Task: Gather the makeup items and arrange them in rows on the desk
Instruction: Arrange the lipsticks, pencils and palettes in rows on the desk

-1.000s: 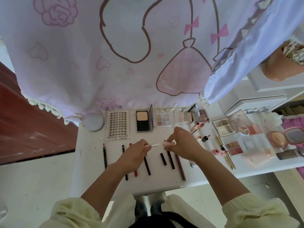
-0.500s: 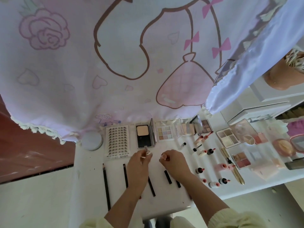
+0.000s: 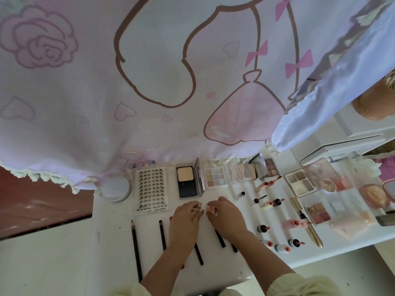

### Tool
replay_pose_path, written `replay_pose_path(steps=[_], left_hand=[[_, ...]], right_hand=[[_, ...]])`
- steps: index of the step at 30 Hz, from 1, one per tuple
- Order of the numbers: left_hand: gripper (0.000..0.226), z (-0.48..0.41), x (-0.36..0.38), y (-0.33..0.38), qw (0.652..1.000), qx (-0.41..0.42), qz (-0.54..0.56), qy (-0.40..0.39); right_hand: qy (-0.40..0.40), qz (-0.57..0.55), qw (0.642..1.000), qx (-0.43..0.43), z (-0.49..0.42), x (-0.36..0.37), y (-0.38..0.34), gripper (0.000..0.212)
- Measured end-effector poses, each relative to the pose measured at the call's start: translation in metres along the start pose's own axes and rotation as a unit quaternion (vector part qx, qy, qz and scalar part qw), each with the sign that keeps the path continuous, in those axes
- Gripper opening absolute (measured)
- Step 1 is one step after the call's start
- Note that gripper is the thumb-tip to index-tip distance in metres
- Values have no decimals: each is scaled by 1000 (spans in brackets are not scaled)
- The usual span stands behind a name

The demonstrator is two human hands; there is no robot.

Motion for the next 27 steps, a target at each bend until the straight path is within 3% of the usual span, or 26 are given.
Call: replay_pose_path(steps=[15, 23, 27], left_hand=[[22, 0, 3, -7, 1000, -15, 7, -13], [36, 3, -5, -6, 1000, -8, -11, -18], [40, 17, -33, -15, 999, -18, -15, 38]], right_hand=[[14, -30, 999, 5, -1, -3, 1, 26], [28, -41, 999, 0, 10, -14, -2, 40], [79, -73, 994, -6, 34, -28, -6, 28]])
Point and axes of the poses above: each hand's wrist, its own z-axis away from the middle knuckle, its own x-axis out of the palm, y = z × x, the point moved 7 cm from there along -z, towards the middle knuckle, and after that the axes turned 6 degrees about x, right-handed, at the moved point
